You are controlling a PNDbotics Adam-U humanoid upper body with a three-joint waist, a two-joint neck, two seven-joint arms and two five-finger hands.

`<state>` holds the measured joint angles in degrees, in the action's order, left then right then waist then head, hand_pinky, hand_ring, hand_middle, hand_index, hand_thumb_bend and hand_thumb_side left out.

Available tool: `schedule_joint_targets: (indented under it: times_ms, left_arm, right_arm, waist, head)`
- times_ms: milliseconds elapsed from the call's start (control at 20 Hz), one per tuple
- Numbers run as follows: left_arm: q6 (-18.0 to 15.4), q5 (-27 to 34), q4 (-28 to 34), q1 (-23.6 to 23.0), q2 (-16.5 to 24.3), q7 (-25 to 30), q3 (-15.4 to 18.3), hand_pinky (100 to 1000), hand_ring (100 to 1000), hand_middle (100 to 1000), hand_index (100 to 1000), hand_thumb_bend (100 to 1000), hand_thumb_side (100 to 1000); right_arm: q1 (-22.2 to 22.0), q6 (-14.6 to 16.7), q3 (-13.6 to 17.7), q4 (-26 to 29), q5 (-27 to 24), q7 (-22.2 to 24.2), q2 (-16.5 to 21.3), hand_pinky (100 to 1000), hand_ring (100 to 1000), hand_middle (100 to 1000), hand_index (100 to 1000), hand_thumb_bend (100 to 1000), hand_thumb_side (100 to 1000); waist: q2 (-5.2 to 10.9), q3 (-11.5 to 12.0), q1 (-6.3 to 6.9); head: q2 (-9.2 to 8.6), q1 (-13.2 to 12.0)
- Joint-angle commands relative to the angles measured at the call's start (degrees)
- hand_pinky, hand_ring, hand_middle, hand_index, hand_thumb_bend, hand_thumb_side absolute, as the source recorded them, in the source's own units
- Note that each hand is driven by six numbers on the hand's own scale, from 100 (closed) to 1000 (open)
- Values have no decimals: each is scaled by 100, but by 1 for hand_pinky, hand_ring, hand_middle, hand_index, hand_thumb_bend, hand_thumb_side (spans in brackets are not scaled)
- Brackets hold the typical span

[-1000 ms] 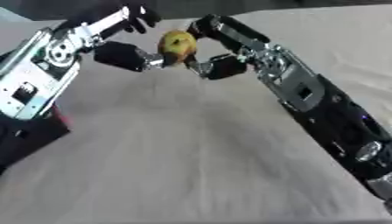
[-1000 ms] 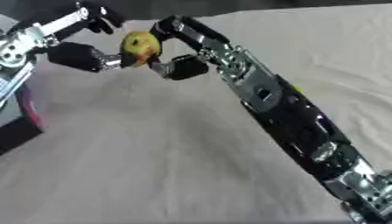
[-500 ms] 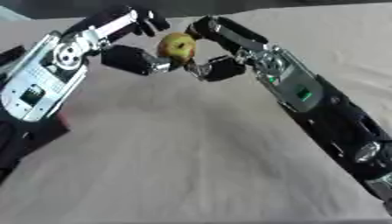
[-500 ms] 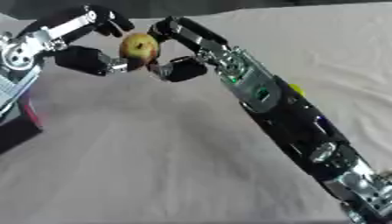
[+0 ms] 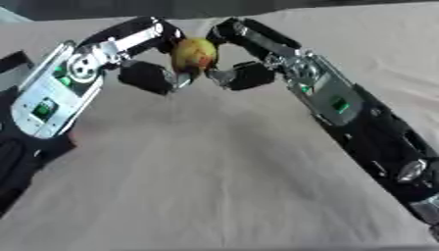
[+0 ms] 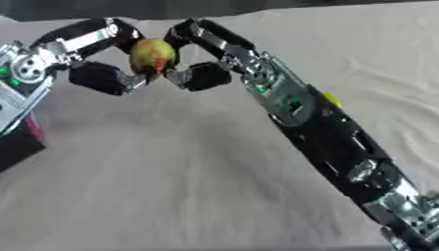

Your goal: Pick up the objects with one hand, pass them to the other hand, and then place them into the box on the other side of the table.

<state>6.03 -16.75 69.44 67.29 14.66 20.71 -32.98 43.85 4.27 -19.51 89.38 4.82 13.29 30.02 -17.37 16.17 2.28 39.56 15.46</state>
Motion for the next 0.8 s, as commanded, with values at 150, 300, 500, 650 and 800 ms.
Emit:
schedule_joint_targets:
  times_ms: [150, 300, 500, 650, 800]
  left_arm:
    - [69, 17, 75, 81, 28, -388, 79, 802, 621, 526, 494, 100, 214]
    - [95, 141, 95, 76, 22, -580, 86, 796, 603, 495, 483, 100, 170]
    - [151, 248, 65, 54, 8, -713, 82, 789, 594, 483, 469, 100, 152]
    - [288, 337, -51, 30, 6, -816, 126, 787, 589, 487, 492, 100, 100]
    - [383, 399, -147, 26, 7, -897, 136, 778, 572, 479, 492, 100, 100]
  right_arm:
    - [98, 21, 10, 187, 38, 16, 61, 857, 769, 427, 410, 100, 121]
    - [85, 3, 5, 179, 112, 100, 68, 859, 780, 453, 441, 100, 100]
    - [70, 51, 2, 178, 205, 301, 70, 873, 817, 539, 546, 100, 100]
    - [67, 210, 0, 199, 234, 519, 74, 896, 883, 691, 719, 100, 100]
    - [65, 367, 15, 195, 244, 726, 78, 923, 935, 772, 828, 100, 100]
  waist:
    - [101, -13, 0]
    - [103, -26, -4]
    - [101, -38, -6]
    - [105, -38, -7]
    - [110, -31, -6]
  head:
    - [-70, -5]
    - [-62, -8]
    - [-63, -29]
    - [-57, -37]
    - [-71, -43]
